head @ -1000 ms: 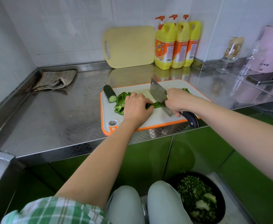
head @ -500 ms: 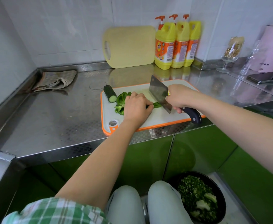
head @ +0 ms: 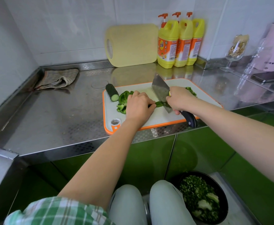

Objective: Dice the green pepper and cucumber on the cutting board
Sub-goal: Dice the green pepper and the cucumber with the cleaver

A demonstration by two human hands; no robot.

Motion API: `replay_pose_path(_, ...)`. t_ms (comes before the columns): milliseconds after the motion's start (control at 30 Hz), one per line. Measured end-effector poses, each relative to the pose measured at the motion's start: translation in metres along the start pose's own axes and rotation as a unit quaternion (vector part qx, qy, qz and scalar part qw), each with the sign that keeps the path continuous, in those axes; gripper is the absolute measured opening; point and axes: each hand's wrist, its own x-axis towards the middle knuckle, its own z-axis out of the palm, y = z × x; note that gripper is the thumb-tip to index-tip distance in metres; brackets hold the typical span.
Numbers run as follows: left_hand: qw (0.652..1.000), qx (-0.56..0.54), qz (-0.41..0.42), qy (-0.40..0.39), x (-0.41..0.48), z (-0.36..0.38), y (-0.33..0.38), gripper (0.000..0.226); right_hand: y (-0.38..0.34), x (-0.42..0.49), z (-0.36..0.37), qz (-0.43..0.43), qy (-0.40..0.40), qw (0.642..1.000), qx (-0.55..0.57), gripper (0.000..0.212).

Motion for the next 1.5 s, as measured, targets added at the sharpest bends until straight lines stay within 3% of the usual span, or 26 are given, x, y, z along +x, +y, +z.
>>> replay_pose_path(167, 1.000, -0.003, 0.001, 0.000, 0.000, 0.001, 0.000, 0.019, 0.007, -0.003, -0.011, -0.018, -0.003, 0.999, 0.040, 0.023)
replay_pose_path(400, 1.000, -0.003, -0.003, 0.001, 0.000, 0.001, 0.000, 0.019, -0.001, -0.009, -0.012, -0.012, -0.042, 0.999, -0.010, 0.023)
replay_pose_path(633, 1.000, 0.002, -0.005, -0.006, 0.000, 0.001, 0.000, 0.022, -0.013, -0.003, 0.000, -0.016, -0.030, 0.999, -0.040, 0.008)
replay_pose_path(767, 1.000, 0.005, -0.007, -0.004, -0.002, 0.001, 0.000, 0.024, -0.007, 0.004, 0.002, -0.002, -0.016, 1.000, -0.006, 0.021)
replay_pose_path(1000, 0.999, -0.014, -0.026, 0.012, -0.002, 0.001, 0.001, 0.019, -0.005, -0.007, -0.009, -0.020, -0.034, 0.999, -0.015, 0.022)
replay_pose_path(1133, 0.999, -0.002, -0.023, 0.024, -0.002, 0.001, 0.001, 0.018, -0.014, -0.010, -0.009, -0.014, -0.043, 0.998, -0.036, 0.020)
replay_pose_path(1200, 0.999, 0.008, -0.023, 0.030, -0.002, 0.002, 0.001, 0.018, -0.013, -0.009, -0.008, -0.026, -0.038, 0.999, -0.022, 0.007)
replay_pose_path(1267, 0.999, 0.011, -0.021, 0.036, -0.002, 0.003, 0.000, 0.019, -0.013, -0.009, -0.005, -0.035, -0.026, 0.999, -0.003, 0.018)
replay_pose_path(1333, 0.999, 0.011, -0.018, 0.039, -0.003, 0.003, 0.000, 0.020, -0.014, -0.007, -0.001, -0.017, -0.019, 1.000, -0.005, 0.009)
replay_pose_path(1500, 0.999, 0.023, 0.009, 0.034, -0.006, -0.002, 0.000, 0.023, -0.008, -0.005, 0.000, -0.005, -0.024, 1.000, 0.010, 0.020)
